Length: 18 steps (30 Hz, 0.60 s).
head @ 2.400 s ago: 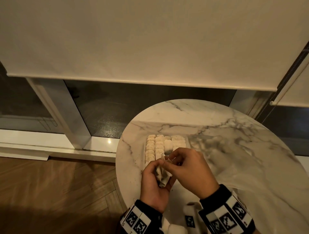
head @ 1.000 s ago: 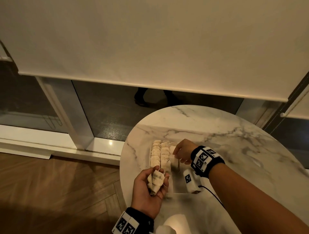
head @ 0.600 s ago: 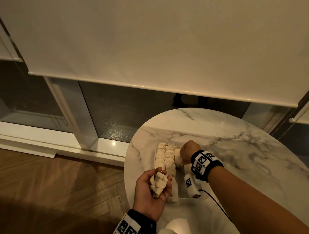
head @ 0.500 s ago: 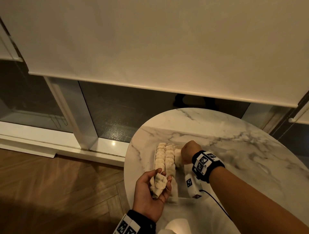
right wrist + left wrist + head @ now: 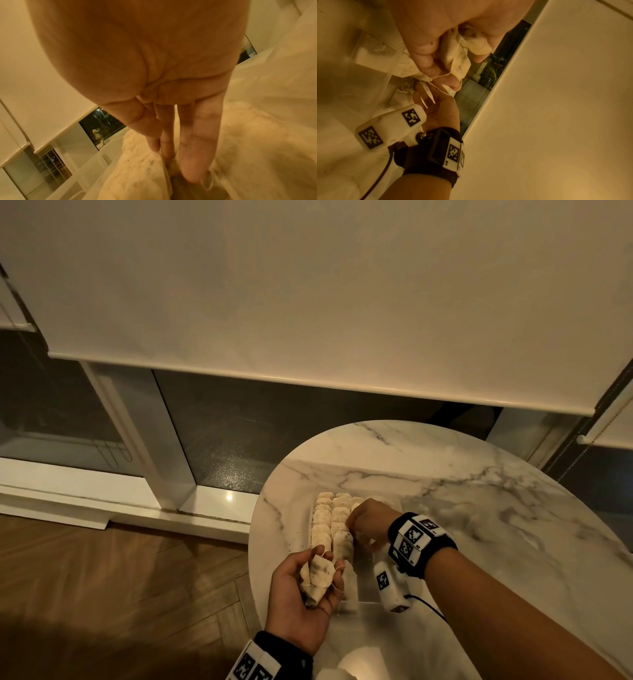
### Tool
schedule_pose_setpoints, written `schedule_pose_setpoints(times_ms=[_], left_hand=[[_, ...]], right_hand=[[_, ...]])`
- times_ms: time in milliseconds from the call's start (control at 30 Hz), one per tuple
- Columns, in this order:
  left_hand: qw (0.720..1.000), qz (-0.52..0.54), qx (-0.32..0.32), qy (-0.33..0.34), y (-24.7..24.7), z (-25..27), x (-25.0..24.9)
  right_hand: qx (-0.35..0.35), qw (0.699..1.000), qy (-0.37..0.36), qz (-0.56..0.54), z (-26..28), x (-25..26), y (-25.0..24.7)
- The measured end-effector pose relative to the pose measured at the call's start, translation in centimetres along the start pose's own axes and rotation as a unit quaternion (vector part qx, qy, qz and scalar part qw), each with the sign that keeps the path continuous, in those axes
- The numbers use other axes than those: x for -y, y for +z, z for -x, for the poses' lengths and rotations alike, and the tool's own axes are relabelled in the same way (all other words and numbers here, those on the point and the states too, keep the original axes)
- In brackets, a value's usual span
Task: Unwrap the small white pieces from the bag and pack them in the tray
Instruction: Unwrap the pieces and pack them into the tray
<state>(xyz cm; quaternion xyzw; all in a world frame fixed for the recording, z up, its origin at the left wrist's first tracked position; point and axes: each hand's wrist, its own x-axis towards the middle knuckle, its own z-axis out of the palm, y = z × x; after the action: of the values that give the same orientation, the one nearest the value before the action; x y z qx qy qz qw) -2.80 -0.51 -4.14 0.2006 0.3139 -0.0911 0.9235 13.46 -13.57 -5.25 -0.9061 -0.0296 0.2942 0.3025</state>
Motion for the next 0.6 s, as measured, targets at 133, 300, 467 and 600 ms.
schedule_pose_setpoints(times_ms=[133, 300, 467, 600], left_hand=[[1.0, 0.007, -0.003, 0.003, -0.1, 0.0, -0.2], [1.0, 0.007, 0.004, 0.002, -0.1, 0.0, 0.0], [0.999, 0.025, 0.029, 0.006, 0.5, 0.3, 0.3], [0.999, 0.03, 0.044, 0.006, 0.8, 0.4, 0.5]], right_hand=[[-0.021, 1.0, -0.011, 0.005, -0.5, -0.4, -0.2], [-0.035, 0.999, -0.012, 0.003, -0.2, -0.9, -0.3], [-0.107, 0.989, -0.064, -0.08, 1.9, 0.0, -1.0], [-0.128, 0.961, -0.133, -0.207, 6.8, 1.7, -0.9]])
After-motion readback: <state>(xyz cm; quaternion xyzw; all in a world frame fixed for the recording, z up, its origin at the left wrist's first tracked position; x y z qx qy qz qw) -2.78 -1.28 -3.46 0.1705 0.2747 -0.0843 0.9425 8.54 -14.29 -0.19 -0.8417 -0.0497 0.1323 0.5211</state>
